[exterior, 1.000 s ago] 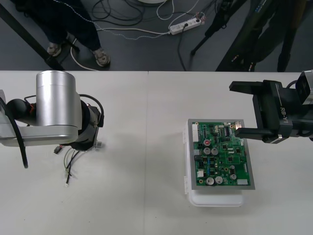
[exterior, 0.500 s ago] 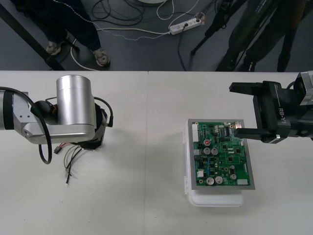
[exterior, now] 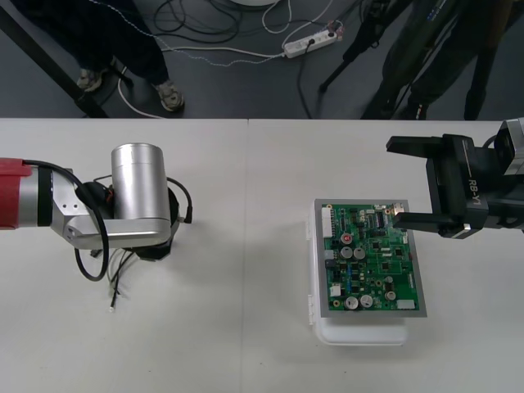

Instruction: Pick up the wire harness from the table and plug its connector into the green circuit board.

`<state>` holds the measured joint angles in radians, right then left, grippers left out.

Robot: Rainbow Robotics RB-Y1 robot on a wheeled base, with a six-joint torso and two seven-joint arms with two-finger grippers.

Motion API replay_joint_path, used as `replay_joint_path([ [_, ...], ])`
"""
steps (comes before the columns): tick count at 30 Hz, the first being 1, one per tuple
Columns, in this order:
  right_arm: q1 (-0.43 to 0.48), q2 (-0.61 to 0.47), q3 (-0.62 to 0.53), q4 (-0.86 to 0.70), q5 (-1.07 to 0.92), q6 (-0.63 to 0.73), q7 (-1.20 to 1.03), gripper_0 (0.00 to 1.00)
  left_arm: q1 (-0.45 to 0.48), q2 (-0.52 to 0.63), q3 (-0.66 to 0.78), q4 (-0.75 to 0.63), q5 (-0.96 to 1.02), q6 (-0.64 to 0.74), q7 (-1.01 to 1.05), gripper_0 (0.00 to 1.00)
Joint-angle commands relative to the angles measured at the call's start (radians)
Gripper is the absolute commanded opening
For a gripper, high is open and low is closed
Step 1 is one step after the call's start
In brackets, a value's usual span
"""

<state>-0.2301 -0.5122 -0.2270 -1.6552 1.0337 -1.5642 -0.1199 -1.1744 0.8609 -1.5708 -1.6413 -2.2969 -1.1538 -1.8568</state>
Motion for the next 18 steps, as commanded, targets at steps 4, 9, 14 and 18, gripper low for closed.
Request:
replay_joint_path([
  [4, 0.026, -0.003, -0.031, -0.058, 0.009, -0.007, -0.033, 1.0, 0.052, -0.057, -0.005, 0.064, -0.016, 0.003, 0.093, 1.0],
  [9, 0.04, -0.008, -0.049, -0.097, 0.022, -0.007, -0.049, 1.0, 0.064, -0.086, -0.005, 0.103, -0.016, -0.006, 0.105, 1.0],
  [14, 0.04, -0.008, -0.049, -0.097, 0.022, -0.007, -0.055, 1.0, 0.067, -0.109, -0.006, 0.132, -0.026, -0.009, 0.113, 1.0],
  [18, 0.04, -0.006, -0.049, -0.097, 0.022, -0.007, -0.056, 1.0, 0.067, -0.115, -0.018, 0.144, -0.027, -0.007, 0.113, 1.0],
])
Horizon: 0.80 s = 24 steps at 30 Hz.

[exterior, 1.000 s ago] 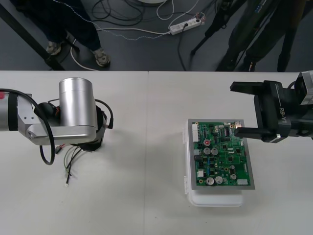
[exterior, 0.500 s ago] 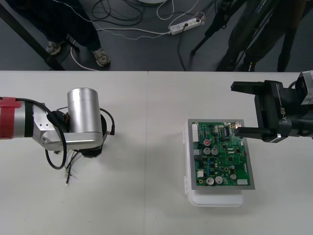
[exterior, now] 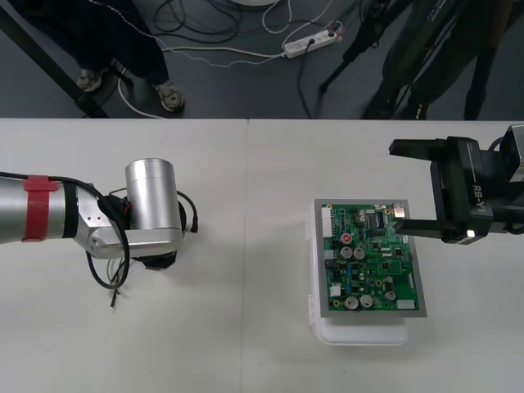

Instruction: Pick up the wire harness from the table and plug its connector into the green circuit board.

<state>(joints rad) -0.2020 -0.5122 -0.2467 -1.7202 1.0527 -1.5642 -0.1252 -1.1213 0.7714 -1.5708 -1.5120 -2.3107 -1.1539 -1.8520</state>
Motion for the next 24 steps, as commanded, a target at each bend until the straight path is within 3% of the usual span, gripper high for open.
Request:
replay_joint_path([
  [1, 0.01, -0.008, -0.029, -0.032, 0.003, -0.007, -0.054, 1.0, 0.014, -0.026, -0.025, 0.016, -0.013, -0.007, 0.111, 1.0],
  [24, 0.012, -0.006, -0.029, -0.032, -0.005, -0.007, -0.064, 1.0, 0.046, -0.041, -0.025, 0.039, -0.049, -0.007, 0.174, 1.0],
])
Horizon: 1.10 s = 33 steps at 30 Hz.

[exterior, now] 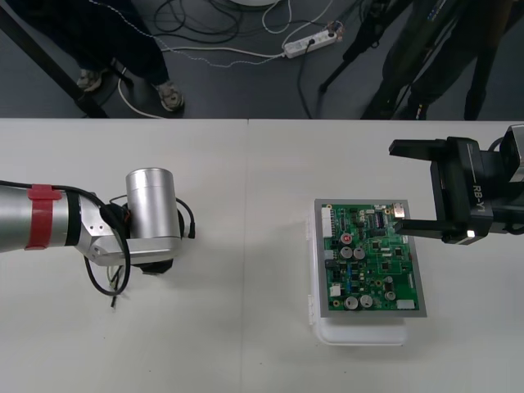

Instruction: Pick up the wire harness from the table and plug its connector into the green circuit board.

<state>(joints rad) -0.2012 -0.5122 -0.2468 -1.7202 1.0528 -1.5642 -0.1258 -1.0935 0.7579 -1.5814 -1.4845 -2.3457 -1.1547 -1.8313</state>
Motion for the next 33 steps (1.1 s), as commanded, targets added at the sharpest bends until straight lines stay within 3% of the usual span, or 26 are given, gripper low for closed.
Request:
replay_joint_path([
  [1, 0.011, -0.006, -0.029, -0.032, -0.004, -0.007, -0.064, 1.0, 0.018, -0.028, -0.014, 0.013, -0.014, -0.007, 0.155, 1.0],
  [5, 0.011, -0.006, -0.029, -0.032, -0.004, -0.007, -0.066, 1.0, 0.018, -0.032, -0.014, 0.017, -0.014, -0.007, 0.161, 0.99],
  [6, 0.011, -0.006, -0.029, -0.032, -0.005, -0.007, -0.066, 1.0, 0.018, -0.034, -0.014, 0.017, -0.014, -0.007, 0.161, 0.87],
  [7, 0.011, -0.006, -0.029, -0.033, -0.005, -0.007, -0.066, 1.0, 0.018, -0.034, -0.014, 0.018, -0.014, -0.007, 0.162, 0.72],
  [8, 0.011, -0.006, -0.029, -0.032, -0.005, -0.007, -0.066, 1.0, 0.02, -0.035, -0.014, 0.018, -0.014, -0.007, 0.162, 0.5],
  [9, 0.009, -0.006, -0.029, -0.032, -0.005, -0.007, -0.069, 1.0, 0.018, -0.037, -0.014, 0.021, -0.014, -0.007, 0.164, 0.0],
  [33, 0.011, -0.006, -0.029, -0.032, -0.005, -0.007, -0.081, 1.0, 0.021, -0.017, 0.061, 0.013, -0.029, -0.025, 0.176, 0.0],
])
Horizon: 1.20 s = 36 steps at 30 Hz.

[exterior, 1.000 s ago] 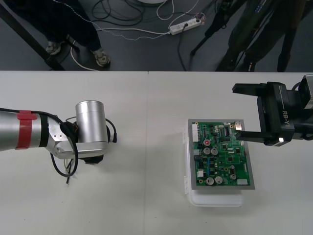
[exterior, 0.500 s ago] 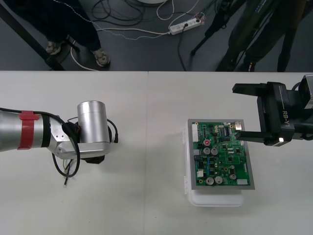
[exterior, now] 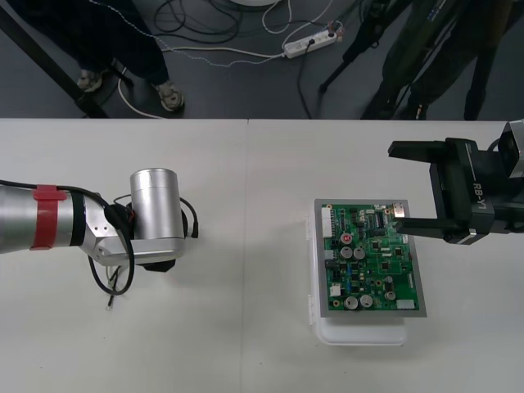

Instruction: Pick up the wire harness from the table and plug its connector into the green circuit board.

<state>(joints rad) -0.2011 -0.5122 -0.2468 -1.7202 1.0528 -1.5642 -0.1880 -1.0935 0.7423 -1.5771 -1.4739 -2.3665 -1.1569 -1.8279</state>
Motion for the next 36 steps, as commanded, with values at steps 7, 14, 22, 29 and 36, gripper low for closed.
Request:
replay_joint_path([
  [7, 0.011, -0.006, -0.029, -0.032, -0.004, -0.007, -0.019, 1.0, 0.021, 0.049, 0.121, -0.091, 0.007, -0.081, 0.164, 0.0],
  [14, 0.011, -0.005, -0.029, -0.032, -0.004, -0.007, -0.021, 1.0, 0.021, 0.101, 0.197, -0.174, 0.07, -0.121, 0.16, 0.0],
  [22, 0.011, -0.002, -0.029, -0.032, -0.004, -0.007, -0.022, 1.0, 0.021, 0.172, 0.295, -0.238, 0.178, -0.133, 0.145, 0.0],
  [29, 0.009, -0.002, -0.029, -0.032, -0.002, -0.007, -0.022, 1.0, 0.021, 0.215, 0.387, -0.243, 0.308, -0.138, 0.136, 0.0],
  [36, 0.009, 0.009, -0.028, -0.032, -0.002, -0.007, -0.022, 1.0, 0.023, 0.256, 0.48, -0.241, 0.471, -0.139, 0.136, 0.0],
])
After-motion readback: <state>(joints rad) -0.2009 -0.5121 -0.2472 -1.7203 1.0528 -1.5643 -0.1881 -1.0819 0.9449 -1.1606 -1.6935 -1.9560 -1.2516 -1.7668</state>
